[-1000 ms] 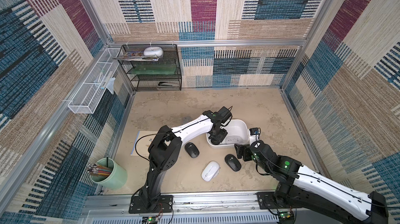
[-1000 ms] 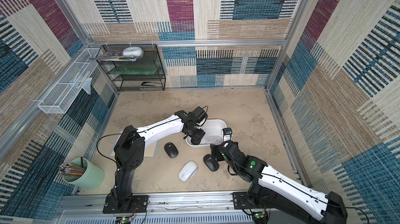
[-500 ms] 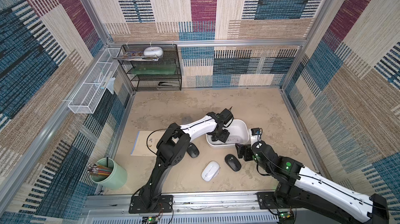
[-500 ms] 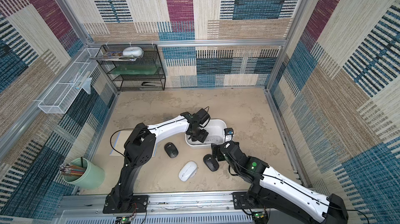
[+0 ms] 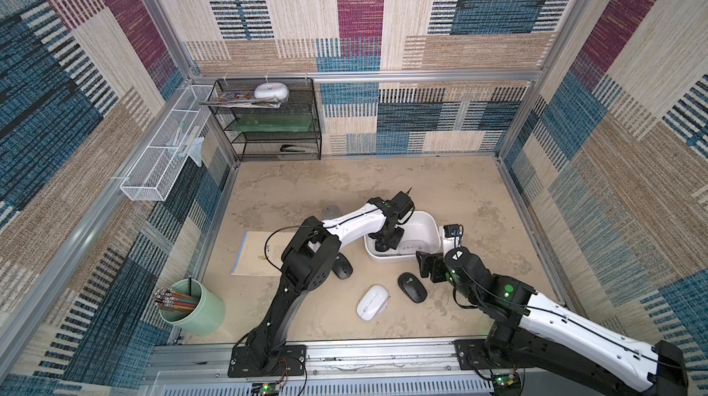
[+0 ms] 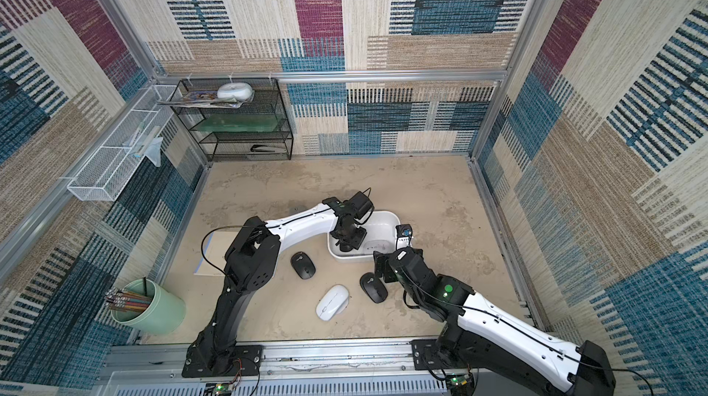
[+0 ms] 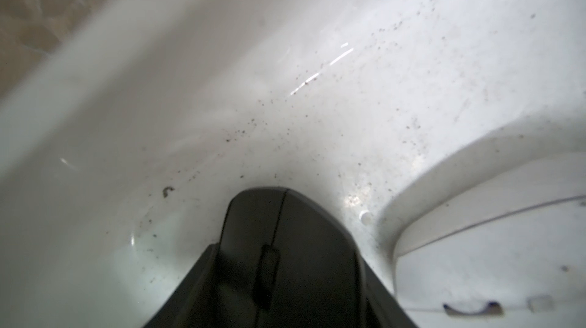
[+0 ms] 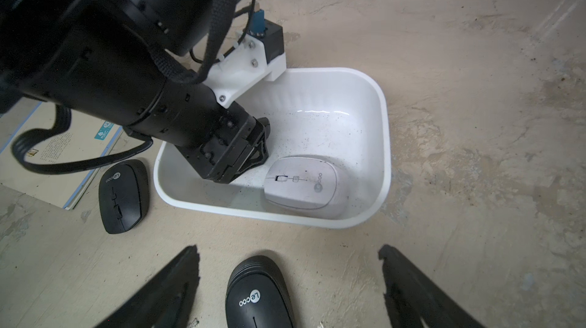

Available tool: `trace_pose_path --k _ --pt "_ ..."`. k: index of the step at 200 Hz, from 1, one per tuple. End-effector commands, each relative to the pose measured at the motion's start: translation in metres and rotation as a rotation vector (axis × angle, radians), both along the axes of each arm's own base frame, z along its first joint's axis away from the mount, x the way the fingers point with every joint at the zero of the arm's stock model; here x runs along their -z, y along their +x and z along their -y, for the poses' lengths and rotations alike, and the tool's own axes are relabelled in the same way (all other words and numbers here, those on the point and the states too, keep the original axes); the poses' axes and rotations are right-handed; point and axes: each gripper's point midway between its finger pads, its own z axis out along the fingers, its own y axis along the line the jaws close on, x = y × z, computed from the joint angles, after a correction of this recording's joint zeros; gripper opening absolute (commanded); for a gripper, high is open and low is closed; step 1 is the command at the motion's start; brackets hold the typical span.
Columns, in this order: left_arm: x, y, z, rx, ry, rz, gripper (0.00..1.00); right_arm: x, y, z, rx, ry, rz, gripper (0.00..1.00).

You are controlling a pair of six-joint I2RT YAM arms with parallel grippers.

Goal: Take out the mouse from the storage box
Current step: Pick up the mouse from the storage box.

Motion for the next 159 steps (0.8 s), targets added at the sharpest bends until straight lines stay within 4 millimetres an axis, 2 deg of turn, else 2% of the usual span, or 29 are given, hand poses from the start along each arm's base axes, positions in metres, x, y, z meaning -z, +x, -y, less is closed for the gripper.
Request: trace_pose_path --k 1,35,85,136,159 --pt "-0.006 0.000 -0.004 -0.007 0.009 0.009 0.44 -0.009 0.003 0.000 0.011 0.023 0.021 0.92" --pt "-0.022 0.001 -0.002 -0.008 -0.022 0.035 0.36 -0.015 0.001 0.005 0.029 0.045 0.038 0.92" --pt "-0.022 0.001 -0.002 0.000 -0.019 0.036 0.22 -0.014 -0.003 0.009 0.042 0.076 0.026 0.92" --pt "-0.038 0.003 -0.002 0.002 -0.031 0.071 0.20 -0.028 -0.002 0.016 0.064 0.068 0.066 0.92" --pt "-0.059 0.005 -0.002 0.007 -0.055 0.105 0.20 -0.027 0.002 0.022 0.097 0.044 0.075 0.92"
